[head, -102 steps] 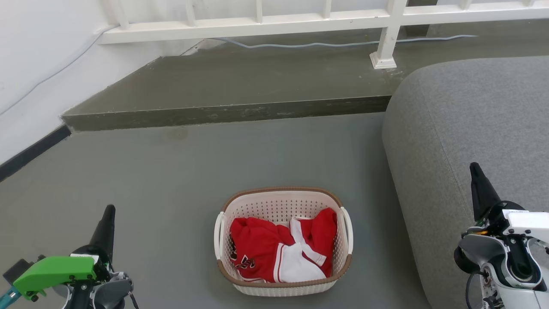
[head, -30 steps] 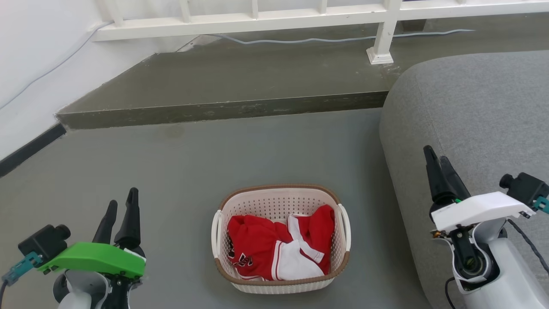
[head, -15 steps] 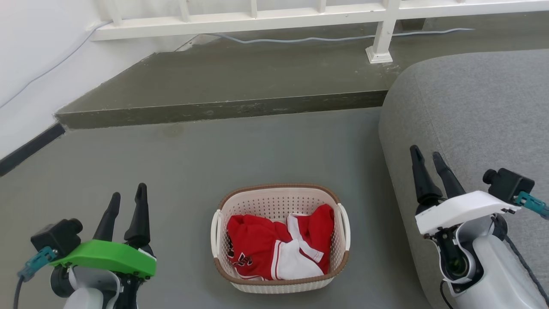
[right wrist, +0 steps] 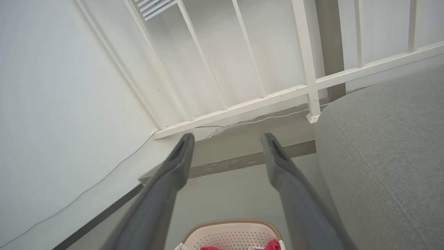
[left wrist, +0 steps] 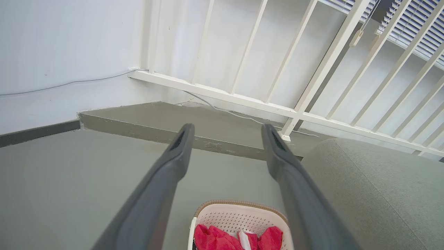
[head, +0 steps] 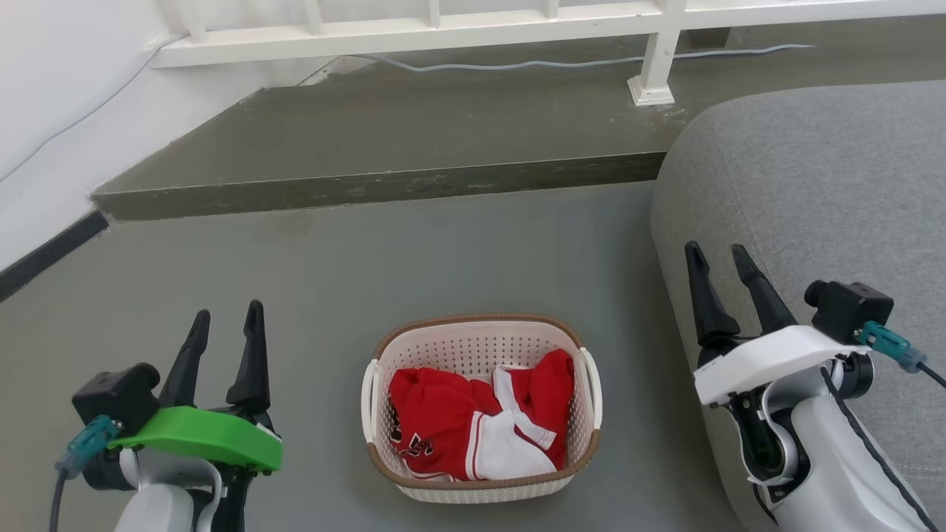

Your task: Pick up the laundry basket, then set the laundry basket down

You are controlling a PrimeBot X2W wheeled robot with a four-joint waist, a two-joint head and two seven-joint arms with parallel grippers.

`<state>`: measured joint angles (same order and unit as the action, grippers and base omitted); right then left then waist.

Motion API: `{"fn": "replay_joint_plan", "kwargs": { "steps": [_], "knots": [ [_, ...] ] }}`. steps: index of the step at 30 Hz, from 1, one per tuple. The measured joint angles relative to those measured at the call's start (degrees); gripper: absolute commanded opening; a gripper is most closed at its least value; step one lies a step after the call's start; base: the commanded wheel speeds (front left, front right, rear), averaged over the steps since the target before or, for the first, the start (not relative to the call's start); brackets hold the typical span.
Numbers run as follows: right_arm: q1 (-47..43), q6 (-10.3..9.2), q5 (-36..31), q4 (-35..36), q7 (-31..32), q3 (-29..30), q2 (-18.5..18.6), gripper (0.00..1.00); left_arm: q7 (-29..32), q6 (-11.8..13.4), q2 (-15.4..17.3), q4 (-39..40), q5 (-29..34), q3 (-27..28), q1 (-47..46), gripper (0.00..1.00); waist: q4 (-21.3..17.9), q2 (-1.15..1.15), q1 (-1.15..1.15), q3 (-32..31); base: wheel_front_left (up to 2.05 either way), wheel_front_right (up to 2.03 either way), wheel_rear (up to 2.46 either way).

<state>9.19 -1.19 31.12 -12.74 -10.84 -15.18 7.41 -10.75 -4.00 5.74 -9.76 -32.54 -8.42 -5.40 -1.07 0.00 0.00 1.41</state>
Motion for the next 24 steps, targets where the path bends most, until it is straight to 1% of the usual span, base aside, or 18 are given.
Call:
{"fn": "replay_joint_plan", "kwargs": {
  "steps": [7, 18, 24],
  "knots": [
    [1.03, -0.92, -4.64, 0.15, -1.3, -1.19, 0.14, 1.0, -1.31, -0.02, -0.49, 0.48, 4.89, -0.31, -0.41, 1.0, -0.05, 0.0, 0.0, 0.06, 0.0, 0.0, 0.0],
    [1.66, -1.48, -12.18, 0.32, -3.04, -3.42, 0.4, 1.0, -3.44, -0.52, -0.68, 1.2, 12.63, -0.74, -0.55, 1.0, -0.12, 0.0, 0.0, 0.02, 0.0, 0.0, 0.0],
    [2.14, -1.51, -13.92, 0.41, -3.38, -3.77, 0.41, 1.0, -3.53, -0.59, -0.86, 1.31, 13.67, -0.78, -0.58, 1.0, -0.16, 0.0, 0.0, 0.08, 0.0, 0.0, 0.0]
  ]
}}
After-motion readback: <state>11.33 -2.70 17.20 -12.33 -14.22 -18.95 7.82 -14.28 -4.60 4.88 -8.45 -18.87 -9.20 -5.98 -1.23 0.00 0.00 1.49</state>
